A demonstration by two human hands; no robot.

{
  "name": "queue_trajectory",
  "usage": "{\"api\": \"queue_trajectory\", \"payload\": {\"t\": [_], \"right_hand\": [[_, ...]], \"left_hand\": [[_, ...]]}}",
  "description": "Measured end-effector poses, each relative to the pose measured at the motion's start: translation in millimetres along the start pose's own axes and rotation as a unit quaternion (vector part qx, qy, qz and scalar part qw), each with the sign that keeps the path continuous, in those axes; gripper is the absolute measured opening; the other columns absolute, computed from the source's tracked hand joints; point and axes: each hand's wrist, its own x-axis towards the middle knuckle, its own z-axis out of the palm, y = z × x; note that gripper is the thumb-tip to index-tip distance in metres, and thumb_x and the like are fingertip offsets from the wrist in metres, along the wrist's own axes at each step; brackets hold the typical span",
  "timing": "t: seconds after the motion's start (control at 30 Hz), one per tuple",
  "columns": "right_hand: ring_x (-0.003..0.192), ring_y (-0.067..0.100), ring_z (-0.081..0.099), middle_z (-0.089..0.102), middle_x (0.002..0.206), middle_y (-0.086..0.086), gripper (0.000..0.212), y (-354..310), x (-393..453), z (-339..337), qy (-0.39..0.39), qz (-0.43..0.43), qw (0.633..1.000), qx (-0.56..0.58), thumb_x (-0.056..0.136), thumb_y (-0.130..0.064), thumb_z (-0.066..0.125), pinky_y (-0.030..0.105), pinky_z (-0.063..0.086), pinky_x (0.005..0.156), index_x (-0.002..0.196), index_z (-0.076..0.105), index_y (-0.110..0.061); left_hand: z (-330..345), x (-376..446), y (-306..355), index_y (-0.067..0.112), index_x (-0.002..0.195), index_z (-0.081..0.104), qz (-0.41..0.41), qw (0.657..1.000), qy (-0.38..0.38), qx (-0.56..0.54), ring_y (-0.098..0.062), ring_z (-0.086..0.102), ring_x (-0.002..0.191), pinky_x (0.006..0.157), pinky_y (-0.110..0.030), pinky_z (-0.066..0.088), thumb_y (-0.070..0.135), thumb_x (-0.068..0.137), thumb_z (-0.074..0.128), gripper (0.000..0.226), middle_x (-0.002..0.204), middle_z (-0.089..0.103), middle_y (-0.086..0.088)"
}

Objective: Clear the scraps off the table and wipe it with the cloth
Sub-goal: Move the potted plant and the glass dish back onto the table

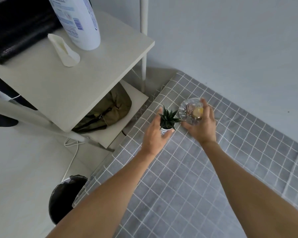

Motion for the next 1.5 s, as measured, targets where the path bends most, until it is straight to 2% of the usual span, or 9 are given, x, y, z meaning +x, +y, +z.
{"api": "queue_trajectory", "payload": {"t": [0.1,0.27,0.47,0.63,0.77,0.87,1.07,1.3,1.5], "right_hand": [[0.124,0.035,0.046,0.045,0.134,0.016,0.098,1,-2,2,0.016,0.010,1.000,0.012,0.064,-0.050,0.078,0.058,0.045,0.097,0.143,0.026,-0.023],[0.120,0.033,0.047,0.048,0.129,0.015,0.098,8,-20,0,0.055,0.029,0.998,0.019,0.062,-0.043,0.083,0.054,0.047,0.096,0.141,0.030,-0.020],[0.122,0.033,0.046,0.044,0.135,0.015,0.102,11,-72,-16,0.082,0.083,0.992,0.047,0.061,-0.040,0.086,0.054,0.046,0.098,0.143,0.028,-0.024],[0.123,0.034,0.045,0.044,0.135,0.014,0.103,17,-129,-31,0.110,0.123,0.985,0.056,0.059,-0.037,0.088,0.053,0.044,0.099,0.143,0.029,-0.024],[0.119,0.035,0.046,0.047,0.130,0.017,0.102,25,-168,-50,0.139,0.142,0.979,0.044,0.059,-0.030,0.089,0.045,0.039,0.101,0.143,0.033,-0.017],[0.117,0.035,0.046,0.047,0.128,0.017,0.101,36,-194,-70,0.175,0.160,0.971,0.030,0.058,-0.028,0.089,0.047,0.042,0.097,0.142,0.034,-0.018],[0.115,0.033,0.046,0.046,0.126,0.015,0.100,68,-244,-119,0.219,0.198,0.955,0.024,0.058,-0.030,0.089,0.046,0.042,0.093,0.142,0.035,-0.017],[0.119,0.034,0.042,0.042,0.130,0.015,0.101,119,-298,-170,0.218,0.224,0.950,0.011,0.058,-0.030,0.089,0.049,0.041,0.096,0.142,0.032,-0.021],[0.121,0.037,0.041,0.042,0.132,0.018,0.103,158,-324,-188,0.197,0.223,0.954,0.013,0.059,-0.030,0.089,0.052,0.039,0.099,0.142,0.027,-0.026]], "left_hand": [[0,1,3,0.008,0.147,0.025,0.016,1.000,-0.001,0.017,-0.025,0.059,0.118,0.101,-0.032,0.043,0.043,0.083,0.058,0.080,0.132,0.058,-0.009],[-5,1,13,0.004,0.147,0.027,0.025,0.999,0.005,0.048,-0.025,0.056,0.121,0.100,-0.024,0.034,0.039,0.083,0.058,0.079,0.139,0.052,-0.010],[-5,-9,34,0.009,0.150,0.021,0.044,0.997,-0.023,0.054,-0.023,0.050,0.126,0.101,-0.033,0.045,0.025,0.087,0.066,0.079,0.148,0.040,-0.008],[3,-26,49,0.013,0.151,0.021,0.046,0.995,-0.050,0.078,-0.021,0.062,0.104,0.084,-0.028,0.055,0.028,0.086,0.067,0.081,0.134,0.055,-0.008],[17,-42,64,0.012,0.150,0.022,0.064,0.991,-0.080,0.086,-0.026,0.062,0.108,0.087,-0.030,0.054,0.026,0.085,0.068,0.081,0.135,0.054,-0.010],[30,-57,76,0.011,0.149,0.024,0.084,0.989,-0.092,0.081,-0.027,0.060,0.112,0.090,-0.035,0.054,0.024,0.084,0.070,0.081,0.135,0.054,-0.011],[66,-95,104,0.011,0.149,0.025,0.113,0.983,-0.123,0.080,-0.028,0.064,0.099,0.079,-0.033,0.053,0.019,0.084,0.070,0.080,0.126,0.059,-0.013],[119,-150,145,0.007,0.148,0.025,0.120,0.982,-0.135,0.055,-0.030,0.061,0.109,0.086,-0.038,0.052,0.018,0.085,0.068,0.078,0.130,0.057,-0.013],[161,-198,166,0.007,0.147,0.029,0.107,0.984,-0.140,0.025,-0.026,0.061,0.111,0.088,-0.031,0.050,0.023,0.083,0.070,0.078,0.128,0.060,-0.010]]}}
